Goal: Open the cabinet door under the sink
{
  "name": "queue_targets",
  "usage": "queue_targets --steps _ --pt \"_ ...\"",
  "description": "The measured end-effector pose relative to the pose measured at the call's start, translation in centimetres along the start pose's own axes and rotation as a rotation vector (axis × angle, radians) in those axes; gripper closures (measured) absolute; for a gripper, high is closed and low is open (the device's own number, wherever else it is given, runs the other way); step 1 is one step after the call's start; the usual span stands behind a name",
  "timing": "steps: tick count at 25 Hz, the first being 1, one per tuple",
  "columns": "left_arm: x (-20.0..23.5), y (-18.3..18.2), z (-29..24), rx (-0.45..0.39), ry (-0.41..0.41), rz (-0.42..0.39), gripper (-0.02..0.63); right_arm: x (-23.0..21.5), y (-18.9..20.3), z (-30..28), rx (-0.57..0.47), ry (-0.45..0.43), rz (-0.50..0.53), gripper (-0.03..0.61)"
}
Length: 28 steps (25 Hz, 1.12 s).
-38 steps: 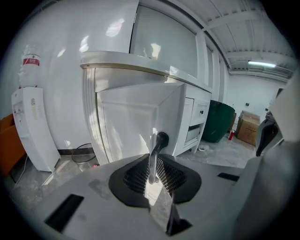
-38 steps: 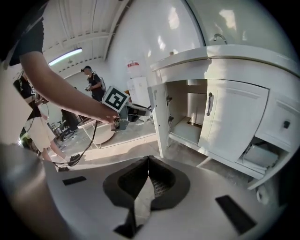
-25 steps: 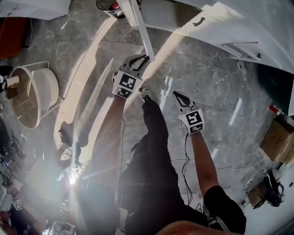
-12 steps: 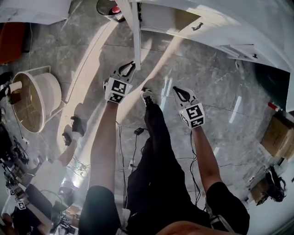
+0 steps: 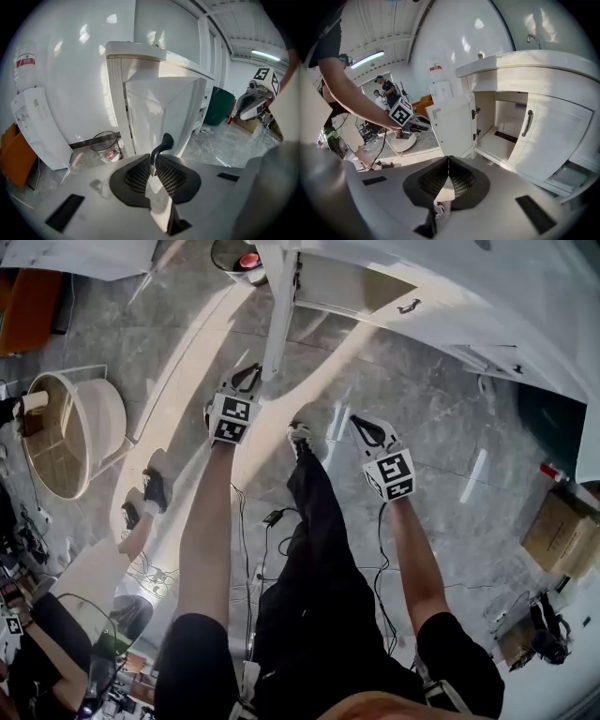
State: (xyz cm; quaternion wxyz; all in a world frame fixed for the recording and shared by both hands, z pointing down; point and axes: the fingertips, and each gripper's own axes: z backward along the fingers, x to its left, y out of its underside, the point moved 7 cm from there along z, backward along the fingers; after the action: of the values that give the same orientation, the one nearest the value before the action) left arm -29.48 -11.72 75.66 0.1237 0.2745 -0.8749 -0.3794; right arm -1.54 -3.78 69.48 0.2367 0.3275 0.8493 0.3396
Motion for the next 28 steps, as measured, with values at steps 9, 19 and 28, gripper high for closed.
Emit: queue_targets --steps 9,19,28 --pt "1.2 2.2 2.3 0.014 -0.125 0.085 0.569 1.5 -0.2 1.1 -0.033 -0.003 0.022 0.518" --pt "-5.1 0.6 10.1 -0.182 -0.032 0.241 0.578 4.0 -1.3 6.0 -0.070 0.034 0.053 0.518" --pt "-12.9 -8.5 22.5 -0.324 0.057 0.260 0.589 7.9 -6.5 15.6 -0.117 0.096 0.088 0.518"
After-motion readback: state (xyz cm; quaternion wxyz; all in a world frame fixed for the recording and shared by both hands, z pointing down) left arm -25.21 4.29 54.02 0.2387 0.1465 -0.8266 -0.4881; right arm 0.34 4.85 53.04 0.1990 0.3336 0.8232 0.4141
